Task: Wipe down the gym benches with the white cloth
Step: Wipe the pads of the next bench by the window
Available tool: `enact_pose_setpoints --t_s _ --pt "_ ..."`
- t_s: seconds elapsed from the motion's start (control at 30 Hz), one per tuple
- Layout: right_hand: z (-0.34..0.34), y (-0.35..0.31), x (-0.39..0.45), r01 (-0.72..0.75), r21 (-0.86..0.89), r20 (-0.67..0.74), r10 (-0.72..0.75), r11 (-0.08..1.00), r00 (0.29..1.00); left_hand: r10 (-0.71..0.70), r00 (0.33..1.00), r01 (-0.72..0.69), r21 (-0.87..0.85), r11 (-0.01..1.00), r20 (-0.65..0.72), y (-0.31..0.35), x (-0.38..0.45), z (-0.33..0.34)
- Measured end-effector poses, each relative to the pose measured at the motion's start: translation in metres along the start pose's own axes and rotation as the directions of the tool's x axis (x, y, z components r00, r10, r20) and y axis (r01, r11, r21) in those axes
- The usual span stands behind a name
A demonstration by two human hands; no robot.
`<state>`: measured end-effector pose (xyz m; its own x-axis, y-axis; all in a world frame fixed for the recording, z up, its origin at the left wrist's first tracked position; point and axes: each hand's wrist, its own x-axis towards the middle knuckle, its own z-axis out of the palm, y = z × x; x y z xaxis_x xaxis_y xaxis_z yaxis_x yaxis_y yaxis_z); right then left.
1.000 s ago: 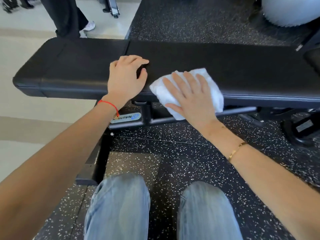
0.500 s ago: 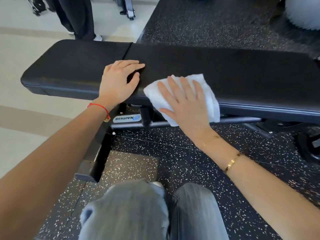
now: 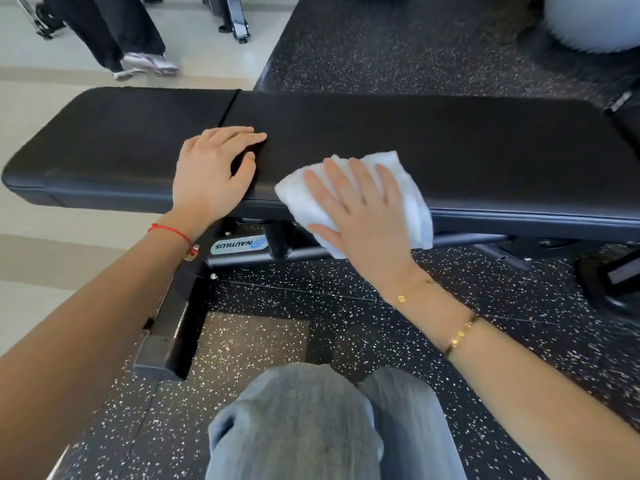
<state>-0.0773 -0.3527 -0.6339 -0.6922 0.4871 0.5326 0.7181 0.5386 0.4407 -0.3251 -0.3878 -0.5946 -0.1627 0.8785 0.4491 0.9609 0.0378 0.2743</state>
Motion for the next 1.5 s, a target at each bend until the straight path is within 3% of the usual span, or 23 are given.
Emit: enact_pose_setpoints --t_s 0.1,0.23,0.3,0.47,0.57,0.73,0.8,0.97,1.07,1.2,1.3,1.5 --pt "0.006 0.029 -0.025 0.017 0.038 -0.019 -0.016 0.999 1.000 0.011 1.000 -0.011 0.002 1.000 0.005 -0.001 0.000 -0.001" --pt "0.010 0.067 -0.055 -0.128 0.093 -0.005 0.129 0.987 0.992 -0.003 1.000 0.003 0.017 1.000 -0.009 0.002 0.001 0.002" --pt "0.008 0.057 -0.043 -0.155 0.083 0.003 0.155 0.984 0.988 -0.009 1.000 0.009 0.033 0.999 -0.007 0.003 0.002 0.003" --pt "0.004 -0.002 0.002 -0.050 0.068 -0.017 0.051 0.996 0.999 0.001 1.000 -0.001 0.044 0.999 0.008 0.001 0.001 0.003" --pt "0.011 0.011 -0.012 0.008 0.045 -0.026 -0.007 0.999 1.000 0.014 1.000 -0.015 0.040 0.999 0.024 -0.003 0.001 0.001" --pt "0.019 0.061 -0.057 -0.130 0.043 -0.067 0.133 0.991 0.989 0.005 1.000 -0.006 0.061 0.998 0.022 -0.002 0.002 0.002" --pt "0.015 0.052 -0.047 -0.157 0.018 -0.069 0.157 0.987 0.985 -0.002 1.000 0.000 0.065 0.998 0.018 0.000 0.002 0.004" --pt "0.006 -0.001 -0.005 -0.031 -0.003 -0.041 0.031 1.000 0.999 0.008 1.000 -0.010 0.076 0.997 0.021 -0.001 0.001 0.003" --pt "0.008 0.006 -0.010 0.003 0.040 -0.047 -0.002 0.999 0.999 0.012 0.999 -0.014 0.067 0.998 0.035 -0.003 0.001 0.002" --pt "0.014 0.049 -0.044 -0.115 0.095 -0.039 0.119 0.989 0.992 0.005 1.000 -0.006 0.065 0.998 0.025 -0.001 0.001 0.002" --pt "0.012 0.045 -0.038 -0.184 0.075 -0.036 0.187 0.980 0.982 0.001 1.000 -0.003 0.089 0.996 0.021 0.002 0.001 0.002" --pt "0.005 0.008 -0.006 -0.096 0.060 -0.024 0.098 0.994 0.995 -0.005 0.997 -0.002 0.088 0.996 0.075 0.005 0.002 -0.001"
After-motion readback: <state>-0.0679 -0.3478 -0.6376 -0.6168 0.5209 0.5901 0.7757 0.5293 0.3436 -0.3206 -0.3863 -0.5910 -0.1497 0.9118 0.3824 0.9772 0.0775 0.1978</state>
